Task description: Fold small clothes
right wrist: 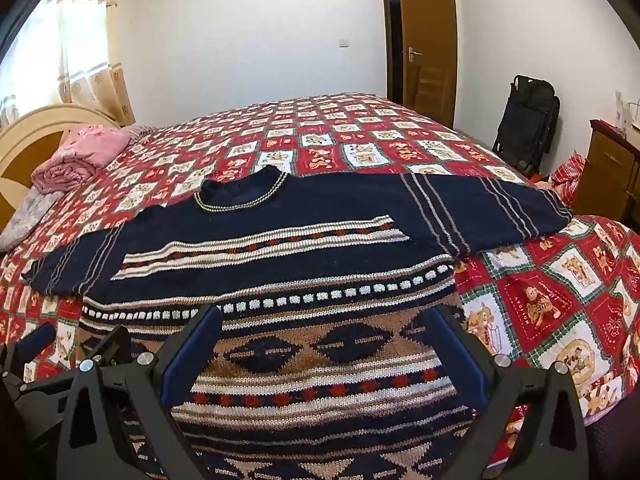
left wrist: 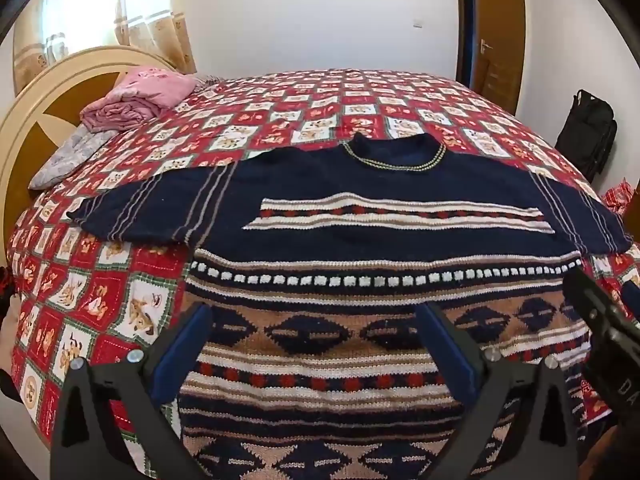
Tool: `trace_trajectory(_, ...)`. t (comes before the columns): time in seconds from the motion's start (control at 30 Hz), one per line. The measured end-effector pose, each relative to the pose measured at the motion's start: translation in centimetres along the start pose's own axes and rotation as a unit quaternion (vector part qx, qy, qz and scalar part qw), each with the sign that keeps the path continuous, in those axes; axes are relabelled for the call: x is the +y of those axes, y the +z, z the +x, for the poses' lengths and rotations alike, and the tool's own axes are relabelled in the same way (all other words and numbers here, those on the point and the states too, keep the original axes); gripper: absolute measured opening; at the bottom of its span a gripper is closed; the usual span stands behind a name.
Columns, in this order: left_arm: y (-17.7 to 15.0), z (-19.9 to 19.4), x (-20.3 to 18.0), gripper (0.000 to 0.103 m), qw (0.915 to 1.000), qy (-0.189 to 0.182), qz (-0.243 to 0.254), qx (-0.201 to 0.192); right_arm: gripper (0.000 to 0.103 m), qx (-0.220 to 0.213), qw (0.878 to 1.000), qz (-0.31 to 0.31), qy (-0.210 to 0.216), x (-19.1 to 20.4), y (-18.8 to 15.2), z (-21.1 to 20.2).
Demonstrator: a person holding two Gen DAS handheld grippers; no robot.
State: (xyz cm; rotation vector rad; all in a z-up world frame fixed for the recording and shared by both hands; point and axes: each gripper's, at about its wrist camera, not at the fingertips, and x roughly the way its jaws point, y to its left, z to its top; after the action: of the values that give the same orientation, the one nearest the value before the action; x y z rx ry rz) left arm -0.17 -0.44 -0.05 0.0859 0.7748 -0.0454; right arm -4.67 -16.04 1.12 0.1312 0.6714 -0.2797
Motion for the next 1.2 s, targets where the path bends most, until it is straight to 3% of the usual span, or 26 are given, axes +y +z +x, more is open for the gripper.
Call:
trace_trajectory(0.47, -0.43, -0.06, -0.9, 0.103, 0.9996, 0.007, 0.026, -0.003, 0.102, 0.006, 1.0, 0.004, 0.0, -0.13, -0.12, 0.17)
trace_trajectory(1.2, -0.66, 0.19, -1.05, 0.103, 0.9996, 0.004, 0.025, 0.008, 0.102, 0.007, 1.0, 0.005, 0.0, -0.16, -0.22, 0.28)
